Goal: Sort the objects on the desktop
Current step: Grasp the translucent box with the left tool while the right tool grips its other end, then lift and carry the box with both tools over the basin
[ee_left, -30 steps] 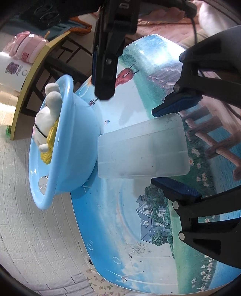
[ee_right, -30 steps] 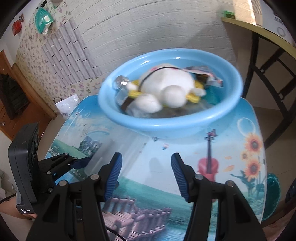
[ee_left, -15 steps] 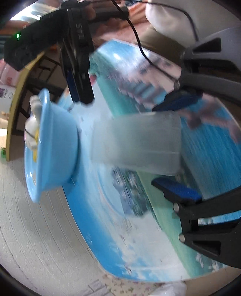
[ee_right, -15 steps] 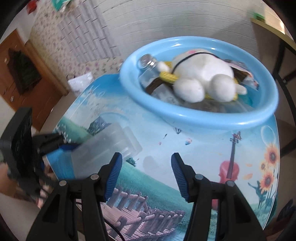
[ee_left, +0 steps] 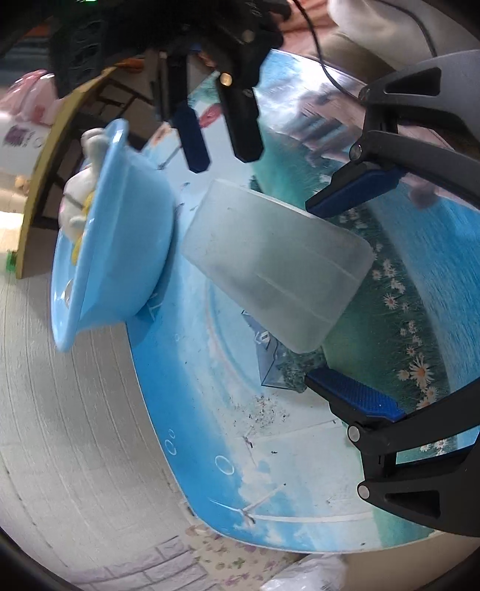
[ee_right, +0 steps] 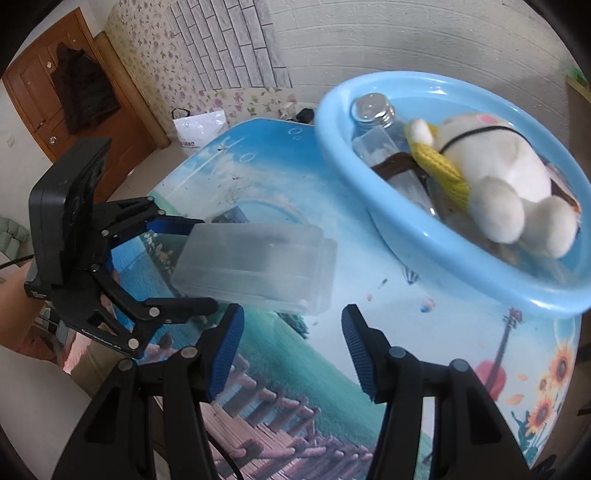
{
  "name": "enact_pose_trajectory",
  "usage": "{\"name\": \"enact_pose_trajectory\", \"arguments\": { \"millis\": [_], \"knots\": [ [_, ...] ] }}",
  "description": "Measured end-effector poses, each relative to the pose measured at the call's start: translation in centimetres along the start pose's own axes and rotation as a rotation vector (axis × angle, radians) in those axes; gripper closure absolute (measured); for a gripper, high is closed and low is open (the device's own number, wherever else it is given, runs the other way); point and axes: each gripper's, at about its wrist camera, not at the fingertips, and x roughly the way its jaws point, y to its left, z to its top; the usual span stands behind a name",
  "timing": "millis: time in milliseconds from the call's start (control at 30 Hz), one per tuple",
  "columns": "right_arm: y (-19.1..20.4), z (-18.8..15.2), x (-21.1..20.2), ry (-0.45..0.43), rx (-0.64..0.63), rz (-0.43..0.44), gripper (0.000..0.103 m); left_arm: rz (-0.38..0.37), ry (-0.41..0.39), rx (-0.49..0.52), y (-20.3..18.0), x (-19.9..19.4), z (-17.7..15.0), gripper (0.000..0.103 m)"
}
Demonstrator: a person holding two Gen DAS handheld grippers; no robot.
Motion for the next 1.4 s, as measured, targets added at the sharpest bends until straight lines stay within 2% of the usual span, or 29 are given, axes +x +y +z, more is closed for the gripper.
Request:
{"name": "enact_pose_trajectory", "arguments": {
  "millis": [100, 233, 300, 400, 633, 700, 767, 867, 933, 1067, 1233, 1400],
  "knots": [
    [-0.4, 0.3, -0.1, -0.018, 0.006, -0.004, 0.048, -0.033, -0.012, -0.075, 1.2, -0.9, -0.2, 0.019],
    [-1.0, 0.7, 0.0, -0.037, 0.040, -0.044, 0.048, -0.013, -0.021, -0.157, 2.6, -2.2, -1.1, 0.019],
    [-1.4, 0.8, 0.4, -0.027, 0.057, -0.020, 0.048, 0.008, -0.033, -0.179, 3.1, -2.6, -1.4, 0.019],
    [-1.5, 0.7, 1.1, -0.015, 0.074, 0.036, 0.048, -0.014, -0.034, -0.213, 3.4, -2.5, -1.5, 0.019],
    [-0.7, 1.3, 2.3, -0.014, 0.084, 0.128, 0.047, -0.069, -0.046, -0.117, 1.1, -0.8, 0.0, 0.019],
    [-0.6, 1.4, 2.5, -0.019, 0.092, 0.137, 0.048, -0.056, -0.034, -0.091, 0.5, -0.2, 0.3, 0.020],
    [-0.7, 1.4, 2.5, -0.028, 0.107, 0.134, 0.043, -0.032, -0.030, -0.061, -0.1, 0.2, 0.5, 0.020],
    [-0.8, 1.4, 2.5, -0.034, 0.131, 0.151, 0.020, -0.011, -0.024, -0.028, -0.8, 0.6, 0.4, 0.019],
    [0.1, 1.2, 3.3, -0.005, 0.102, 0.139, 0.015, 0.032, -0.024, 0.000, -1.2, 1.0, 0.6, 0.019],
    [0.6, 1.4, 3.5, -0.015, 0.110, 0.106, 0.016, 0.034, -0.038, -0.049, -1.1, 0.9, 0.7, 0.018],
    [0.7, 1.5, 3.4, -0.010, 0.159, 0.088, 0.016, 0.071, -0.079, -0.003, -2.2, -0.3, 0.9, 0.018],
    [1.0, 1.7, 2.7, -0.022, 0.159, 0.069, 0.016, 0.066, -0.080, -0.018, -2.2, -0.6, 1.2, 0.018]
  ]
}}
